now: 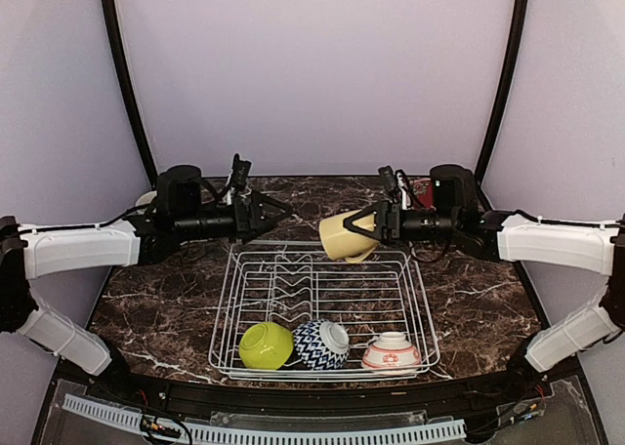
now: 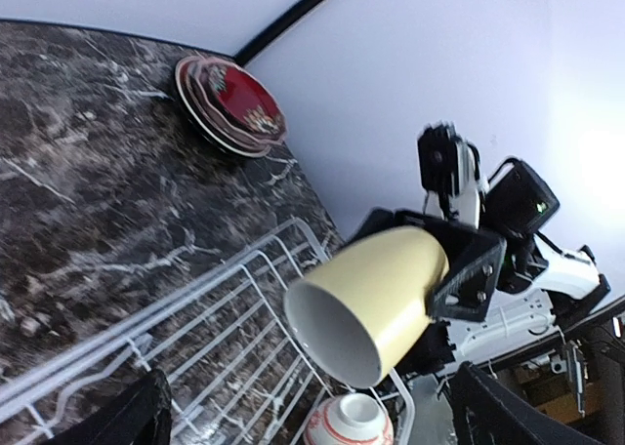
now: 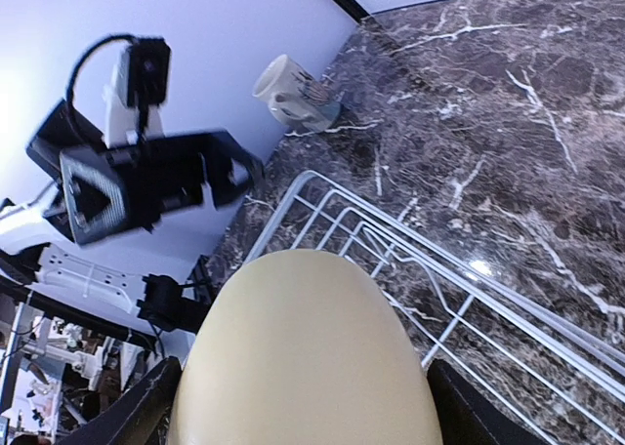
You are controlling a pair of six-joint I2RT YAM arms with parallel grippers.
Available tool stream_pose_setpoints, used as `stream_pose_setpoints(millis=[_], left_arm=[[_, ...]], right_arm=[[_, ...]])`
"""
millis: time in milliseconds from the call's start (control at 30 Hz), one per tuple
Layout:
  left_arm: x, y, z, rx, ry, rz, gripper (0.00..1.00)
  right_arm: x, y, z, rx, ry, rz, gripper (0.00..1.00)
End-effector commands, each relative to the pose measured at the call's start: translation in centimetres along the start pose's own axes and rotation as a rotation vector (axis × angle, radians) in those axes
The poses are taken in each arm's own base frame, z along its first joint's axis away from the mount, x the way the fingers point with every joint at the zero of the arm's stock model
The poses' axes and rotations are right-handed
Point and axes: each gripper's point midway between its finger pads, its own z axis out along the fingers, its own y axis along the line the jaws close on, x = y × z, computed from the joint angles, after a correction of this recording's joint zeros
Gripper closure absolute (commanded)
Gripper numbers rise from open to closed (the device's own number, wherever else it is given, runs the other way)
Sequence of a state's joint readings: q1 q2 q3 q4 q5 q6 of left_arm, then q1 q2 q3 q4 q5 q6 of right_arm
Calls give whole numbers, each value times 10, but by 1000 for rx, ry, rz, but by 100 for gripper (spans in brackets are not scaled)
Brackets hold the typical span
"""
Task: Unload the mixed dishes from the dish rack
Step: Pass from the right arm to the left
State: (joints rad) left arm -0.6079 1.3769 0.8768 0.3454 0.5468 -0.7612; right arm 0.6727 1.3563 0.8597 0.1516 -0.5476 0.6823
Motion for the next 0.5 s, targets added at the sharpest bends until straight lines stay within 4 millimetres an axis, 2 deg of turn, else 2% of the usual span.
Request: stream_pose_setpoints(millis=[0, 67, 133, 333, 467], left_arm=[[6, -70, 1, 201, -134, 8, 3], [23, -73, 11, 198, -105, 27, 8], [33, -73, 19, 188, -86, 41, 11], [45, -88, 36, 234, -56, 44, 22], [55, -88, 51, 252, -29, 5, 30]], right_arm=[[-27, 44, -3, -247, -70, -14, 100], [-27, 48, 0, -293, -49, 3, 100], [-26, 51, 3, -338, -38, 17, 100], [-22, 52, 5, -407, -35, 64, 100], [-20, 54, 3, -420, -37, 62, 100]])
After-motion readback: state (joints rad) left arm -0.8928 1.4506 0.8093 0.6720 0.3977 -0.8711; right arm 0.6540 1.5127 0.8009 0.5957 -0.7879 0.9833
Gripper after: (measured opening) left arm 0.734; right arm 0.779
